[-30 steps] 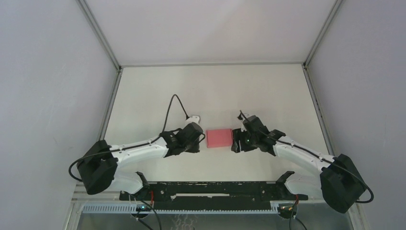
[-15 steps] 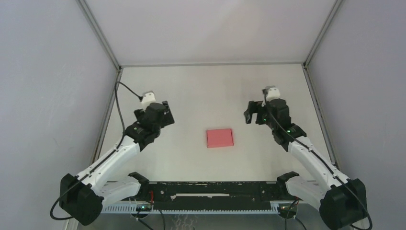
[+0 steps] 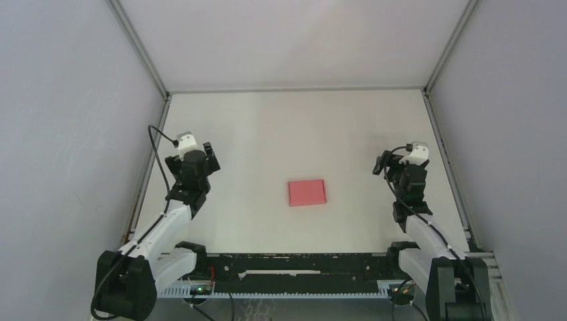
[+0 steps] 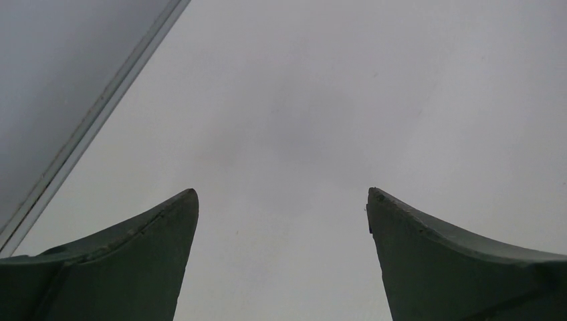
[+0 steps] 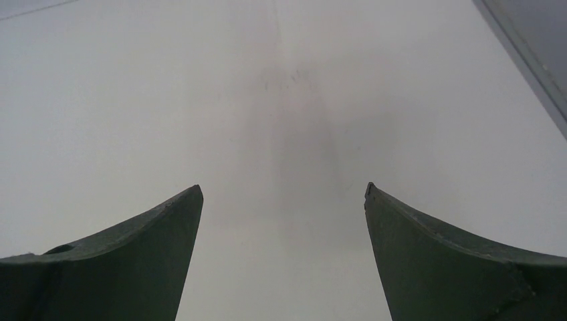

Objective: Fold the paper box
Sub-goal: Reset both arms

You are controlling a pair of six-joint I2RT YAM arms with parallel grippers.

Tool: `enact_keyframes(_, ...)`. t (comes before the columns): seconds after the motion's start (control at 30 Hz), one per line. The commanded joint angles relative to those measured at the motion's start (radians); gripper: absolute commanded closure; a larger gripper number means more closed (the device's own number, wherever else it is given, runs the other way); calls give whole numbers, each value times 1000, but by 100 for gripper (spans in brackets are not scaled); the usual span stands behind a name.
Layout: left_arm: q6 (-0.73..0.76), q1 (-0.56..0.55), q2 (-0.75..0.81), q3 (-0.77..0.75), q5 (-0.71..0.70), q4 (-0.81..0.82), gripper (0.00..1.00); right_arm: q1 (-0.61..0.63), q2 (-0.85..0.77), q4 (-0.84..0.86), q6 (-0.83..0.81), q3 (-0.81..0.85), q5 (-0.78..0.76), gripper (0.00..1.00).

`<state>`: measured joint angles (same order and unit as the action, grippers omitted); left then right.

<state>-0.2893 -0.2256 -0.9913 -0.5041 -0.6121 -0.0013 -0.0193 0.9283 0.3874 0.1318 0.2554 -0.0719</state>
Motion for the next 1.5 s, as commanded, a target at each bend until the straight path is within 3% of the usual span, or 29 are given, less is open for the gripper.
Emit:
enact_keyframes(0.0,158,30,-8,56,37,261,0,-6,73,262,-25,-11,-67,0)
enact_keyframes(0.2,181,91,-49,219,66,563,0,15,220,440,-43,-41,-76,0)
enact_keyframes(0.37,203,155,-100,203,170,635,0,62,356,637,-94,-70,-80,0)
enact_keyframes(0.63,271,173,-188,162,176,712,0,70,412,667,-124,-63,-36,0)
enact_keyframes(0.73,288,177,-252,200,176,860,0,76,406,691,-129,-82,-31,0)
enact_keyframes(0.93,288,177,-228,242,202,898,0,87,405,722,-129,-97,-43,0)
enact_keyframes(1.0,287,178,-222,292,195,989,0,87,406,719,-129,-95,-43,0)
enact_keyframes(1.07,283,179,-286,364,156,1211,0,84,407,705,-129,-88,-40,0)
enact_keyframes(1.17,271,182,-266,324,170,1068,0,83,407,703,-129,-86,-37,0)
enact_keyframes(1.23,263,187,-284,331,141,1129,0,79,410,691,-130,-77,-30,0)
enact_keyframes(1.47,258,186,-274,330,135,1110,0,28,421,567,-95,-5,60,0)
